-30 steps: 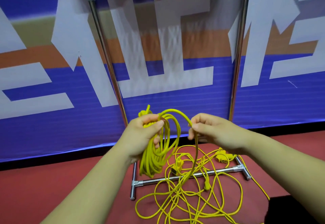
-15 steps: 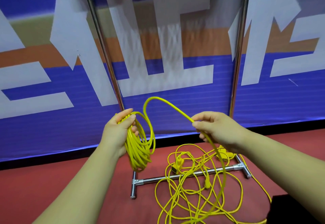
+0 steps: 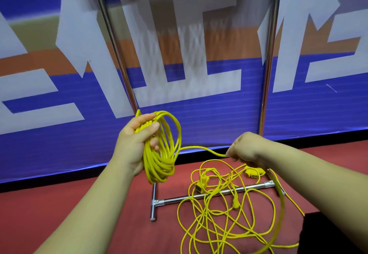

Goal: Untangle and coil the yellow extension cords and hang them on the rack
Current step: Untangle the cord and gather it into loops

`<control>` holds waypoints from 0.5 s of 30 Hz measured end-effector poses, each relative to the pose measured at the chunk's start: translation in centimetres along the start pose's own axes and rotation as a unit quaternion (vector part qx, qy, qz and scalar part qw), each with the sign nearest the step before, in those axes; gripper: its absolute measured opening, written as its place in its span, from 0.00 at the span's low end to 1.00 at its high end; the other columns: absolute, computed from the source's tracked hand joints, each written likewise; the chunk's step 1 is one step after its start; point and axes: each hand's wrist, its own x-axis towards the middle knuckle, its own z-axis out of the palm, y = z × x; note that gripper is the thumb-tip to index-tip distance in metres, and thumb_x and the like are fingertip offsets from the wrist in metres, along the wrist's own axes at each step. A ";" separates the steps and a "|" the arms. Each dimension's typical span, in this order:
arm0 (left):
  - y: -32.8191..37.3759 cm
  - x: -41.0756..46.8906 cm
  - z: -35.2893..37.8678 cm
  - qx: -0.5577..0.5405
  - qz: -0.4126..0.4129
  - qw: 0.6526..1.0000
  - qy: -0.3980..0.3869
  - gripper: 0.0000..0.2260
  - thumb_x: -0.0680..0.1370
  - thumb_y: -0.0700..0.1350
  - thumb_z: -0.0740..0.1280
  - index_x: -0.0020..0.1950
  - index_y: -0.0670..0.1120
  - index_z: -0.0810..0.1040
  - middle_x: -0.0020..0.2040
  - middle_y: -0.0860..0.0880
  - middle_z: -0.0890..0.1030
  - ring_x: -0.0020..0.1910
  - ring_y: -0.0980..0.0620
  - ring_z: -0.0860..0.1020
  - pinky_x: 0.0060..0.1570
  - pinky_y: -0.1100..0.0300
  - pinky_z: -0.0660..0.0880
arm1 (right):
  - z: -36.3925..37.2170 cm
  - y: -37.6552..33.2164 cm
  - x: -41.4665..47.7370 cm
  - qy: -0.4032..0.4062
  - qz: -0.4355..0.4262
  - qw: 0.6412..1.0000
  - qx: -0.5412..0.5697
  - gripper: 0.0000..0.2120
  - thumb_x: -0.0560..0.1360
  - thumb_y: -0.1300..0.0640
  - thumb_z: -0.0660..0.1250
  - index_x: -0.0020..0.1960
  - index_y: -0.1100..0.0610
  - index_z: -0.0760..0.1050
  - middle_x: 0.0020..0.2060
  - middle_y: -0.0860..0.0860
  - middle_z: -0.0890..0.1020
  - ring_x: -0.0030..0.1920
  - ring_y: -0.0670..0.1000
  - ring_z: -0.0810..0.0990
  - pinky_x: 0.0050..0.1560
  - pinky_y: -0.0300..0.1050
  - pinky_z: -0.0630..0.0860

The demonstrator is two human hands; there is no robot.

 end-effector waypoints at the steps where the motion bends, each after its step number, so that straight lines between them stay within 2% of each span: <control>1: 0.2 -0.3 0.4 0.005 -0.002 1.000 -0.020 0.12 0.72 0.36 0.70 0.55 0.44 0.79 0.35 0.45 0.77 0.23 0.53 0.68 0.25 0.61 0.71 | 0.0 0.1 0.0 0.001 0.009 1.000 0.018 0.08 0.73 0.62 0.71 0.35 0.62 0.79 0.22 0.54 0.71 0.22 0.51 0.64 0.28 0.39 0.60; 4: 0.2 -1.2 1.6 0.019 -0.008 0.997 -0.075 0.11 0.70 0.37 0.71 0.50 0.46 0.83 0.33 0.44 0.73 0.22 0.52 0.68 0.25 0.60 0.71 | -0.2 0.3 0.0 -0.010 0.025 0.994 0.105 0.06 0.76 0.62 0.69 0.42 0.65 0.81 0.26 0.54 0.78 0.24 0.49 0.70 0.27 0.37 0.63; 6: 0.0 -1.7 2.1 0.032 -0.017 0.995 -0.097 0.10 0.70 0.37 0.71 0.48 0.48 0.84 0.31 0.44 0.72 0.22 0.52 0.68 0.25 0.60 0.71 | -0.6 0.2 0.1 -0.007 0.016 0.988 0.153 0.07 0.76 0.61 0.68 0.47 0.65 0.83 0.30 0.54 0.82 0.29 0.49 0.74 0.31 0.39 0.67; 9: -0.5 -2.1 2.8 0.039 -0.040 0.991 -0.123 0.11 0.71 0.34 0.74 0.49 0.47 0.84 0.32 0.43 0.72 0.22 0.52 0.68 0.24 0.60 0.72 | -0.9 -0.7 -0.3 0.001 -0.028 0.981 0.192 0.05 0.75 0.62 0.69 0.45 0.62 0.84 0.33 0.53 0.83 0.35 0.50 0.76 0.39 0.44 0.71; 11: -1.0 -2.3 3.4 0.042 -0.055 0.989 -0.132 0.11 0.71 0.36 0.73 0.49 0.48 0.85 0.32 0.42 0.71 0.22 0.51 0.68 0.24 0.60 0.72 | -0.9 -1.2 -0.5 0.009 -0.061 0.976 0.211 0.04 0.74 0.65 0.70 0.44 0.60 0.83 0.32 0.53 0.84 0.33 0.50 0.77 0.41 0.45 0.72; 15: -1.9 -2.7 4.5 0.069 -0.074 0.984 -0.149 0.12 0.71 0.38 0.72 0.52 0.49 0.85 0.32 0.41 0.72 0.22 0.49 0.71 0.26 0.58 0.74 | -1.1 -2.1 -1.3 -0.009 -0.063 0.967 0.248 0.05 0.76 0.65 0.69 0.48 0.59 0.83 0.34 0.55 0.84 0.25 0.44 0.77 0.27 0.35 0.69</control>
